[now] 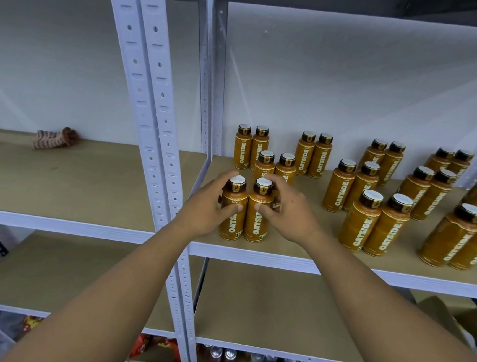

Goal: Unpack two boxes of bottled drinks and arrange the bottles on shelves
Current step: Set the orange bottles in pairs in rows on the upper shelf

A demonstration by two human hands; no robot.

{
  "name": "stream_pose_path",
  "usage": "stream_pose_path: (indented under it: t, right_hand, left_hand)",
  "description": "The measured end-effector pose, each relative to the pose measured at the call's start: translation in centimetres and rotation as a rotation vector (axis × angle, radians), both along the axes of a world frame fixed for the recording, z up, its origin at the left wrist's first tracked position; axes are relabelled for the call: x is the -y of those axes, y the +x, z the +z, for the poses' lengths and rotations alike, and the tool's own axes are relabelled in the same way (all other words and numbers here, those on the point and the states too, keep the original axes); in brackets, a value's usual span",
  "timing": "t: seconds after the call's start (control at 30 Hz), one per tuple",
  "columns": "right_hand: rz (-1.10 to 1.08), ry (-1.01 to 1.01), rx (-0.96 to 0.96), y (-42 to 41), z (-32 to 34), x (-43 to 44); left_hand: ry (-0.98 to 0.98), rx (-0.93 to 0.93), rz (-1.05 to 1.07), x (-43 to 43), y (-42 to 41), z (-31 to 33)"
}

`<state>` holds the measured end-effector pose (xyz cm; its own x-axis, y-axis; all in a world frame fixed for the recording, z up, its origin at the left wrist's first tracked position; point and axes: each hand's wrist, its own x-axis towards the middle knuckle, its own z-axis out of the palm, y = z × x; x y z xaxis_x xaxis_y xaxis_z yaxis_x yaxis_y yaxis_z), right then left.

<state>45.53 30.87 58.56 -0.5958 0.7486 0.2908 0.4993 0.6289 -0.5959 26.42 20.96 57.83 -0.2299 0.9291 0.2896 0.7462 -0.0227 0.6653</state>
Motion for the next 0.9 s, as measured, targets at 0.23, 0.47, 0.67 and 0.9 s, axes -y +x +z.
stream_pose_path:
  t: [0.23, 0.47, 0.67, 0.9]
  right_hand:
    - [-0.002, 0.010, 0.008, 0.32, 0.05, 0.11]
    - [-0.010, 0.009, 0.003, 0.41, 0.09, -0.17]
    - [-0.008, 0.013, 0.022, 0.42, -0.02, -0.42]
    - [0.008, 0.014, 0.014, 0.59, -0.03, -0.68]
  left_hand:
    - [0.011, -0.004, 0.015, -0.18, 0.09, -0.13]
    - [0.013, 0.019, 0.028, -0.32, 0.19, -0.16]
    - [-0.007, 0.029, 0.017, -0.34, 0.11, -0.06]
    - [-0.002, 0.024, 0.020, -0.45, 0.13, -0.12]
